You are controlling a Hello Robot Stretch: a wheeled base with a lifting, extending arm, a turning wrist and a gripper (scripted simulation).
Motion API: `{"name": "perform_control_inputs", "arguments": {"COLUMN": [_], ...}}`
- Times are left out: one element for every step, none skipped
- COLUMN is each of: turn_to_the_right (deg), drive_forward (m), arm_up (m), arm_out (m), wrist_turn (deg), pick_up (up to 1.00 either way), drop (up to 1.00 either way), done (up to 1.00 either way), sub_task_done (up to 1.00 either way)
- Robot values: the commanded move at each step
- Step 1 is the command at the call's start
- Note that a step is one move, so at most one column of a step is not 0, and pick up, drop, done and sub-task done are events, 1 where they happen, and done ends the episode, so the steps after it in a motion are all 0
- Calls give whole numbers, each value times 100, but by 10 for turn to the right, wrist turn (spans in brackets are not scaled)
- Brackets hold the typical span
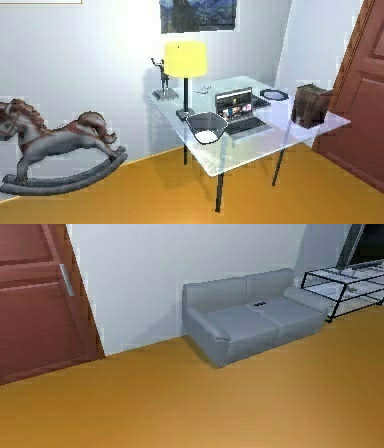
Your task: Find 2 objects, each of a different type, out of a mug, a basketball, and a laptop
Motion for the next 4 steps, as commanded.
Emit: {"name": "perform_control_inputs", "arguments": {"turn_to_the_right": [-30, 0, 210, 0], "drive_forward": [0, 15, 0, 0], "arm_up": [0, 0, 0, 0], "arm_out": [0, 0, 0, 0], "wrist_turn": [0, 0, 0, 0], "pick_up": [0, 0, 0, 0], "drop": [0, 0, 0, 0], "done": [0, 0, 0, 100], "sub_task_done": [0, 0, 0, 0]}}
